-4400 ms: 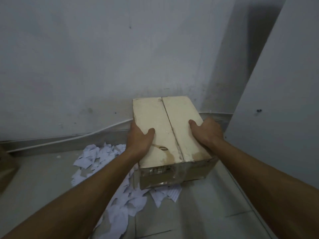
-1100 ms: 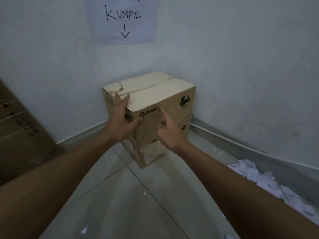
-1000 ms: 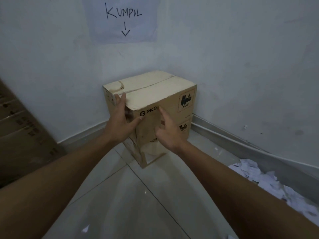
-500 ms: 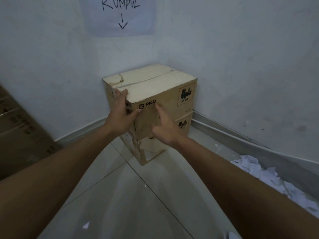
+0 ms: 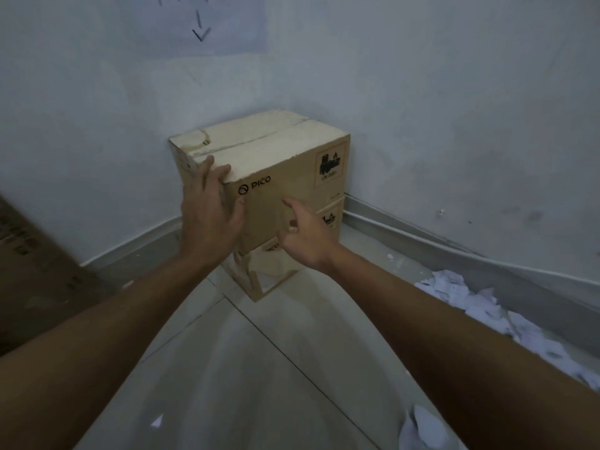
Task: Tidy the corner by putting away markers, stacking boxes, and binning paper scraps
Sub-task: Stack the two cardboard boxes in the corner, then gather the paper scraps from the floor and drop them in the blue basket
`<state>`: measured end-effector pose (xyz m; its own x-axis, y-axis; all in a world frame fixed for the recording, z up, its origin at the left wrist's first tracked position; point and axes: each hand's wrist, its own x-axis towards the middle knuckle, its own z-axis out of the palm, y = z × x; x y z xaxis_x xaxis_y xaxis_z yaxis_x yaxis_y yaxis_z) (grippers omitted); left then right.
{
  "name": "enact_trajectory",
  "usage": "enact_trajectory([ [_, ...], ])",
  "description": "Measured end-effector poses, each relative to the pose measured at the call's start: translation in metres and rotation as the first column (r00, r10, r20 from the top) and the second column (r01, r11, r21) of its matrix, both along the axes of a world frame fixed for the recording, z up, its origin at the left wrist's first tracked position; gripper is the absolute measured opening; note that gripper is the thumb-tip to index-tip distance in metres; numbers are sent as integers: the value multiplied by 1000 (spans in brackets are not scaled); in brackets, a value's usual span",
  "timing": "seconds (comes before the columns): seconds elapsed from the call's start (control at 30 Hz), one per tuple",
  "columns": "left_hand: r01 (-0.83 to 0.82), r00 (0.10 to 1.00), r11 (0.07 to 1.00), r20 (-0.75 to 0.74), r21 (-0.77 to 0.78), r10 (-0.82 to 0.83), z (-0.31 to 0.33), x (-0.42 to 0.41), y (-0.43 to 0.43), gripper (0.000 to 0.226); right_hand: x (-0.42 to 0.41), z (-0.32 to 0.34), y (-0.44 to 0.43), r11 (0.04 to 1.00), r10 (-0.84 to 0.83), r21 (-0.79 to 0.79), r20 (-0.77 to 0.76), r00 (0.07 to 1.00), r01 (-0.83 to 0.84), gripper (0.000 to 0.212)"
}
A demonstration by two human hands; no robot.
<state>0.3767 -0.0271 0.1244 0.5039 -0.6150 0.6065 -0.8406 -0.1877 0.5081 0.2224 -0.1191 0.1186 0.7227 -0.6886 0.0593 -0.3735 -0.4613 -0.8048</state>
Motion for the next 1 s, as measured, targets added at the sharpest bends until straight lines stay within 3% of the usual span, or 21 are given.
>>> enact_trajectory([
  [0.07,-40,991,997,127,-59,47,-3,-27,4,39,-15,-5,1,1000,-24,4,-15,1000,24,66],
  [0.23,225,952,974,211,11,-222,-23,-90,-11,16,-78,-23,9,989,-141,-40,-3,990,141,49],
  [0.53,585,797,785,34,203,-602,-75,-205,-41,15,-220,-59,24,930,-367,-36,-156,917,366,45],
  [1.0,786,603,532,-201,315,-772,-121,-358,-52,10,-387,-92,53,775,-598,15,-307,740,632,42],
])
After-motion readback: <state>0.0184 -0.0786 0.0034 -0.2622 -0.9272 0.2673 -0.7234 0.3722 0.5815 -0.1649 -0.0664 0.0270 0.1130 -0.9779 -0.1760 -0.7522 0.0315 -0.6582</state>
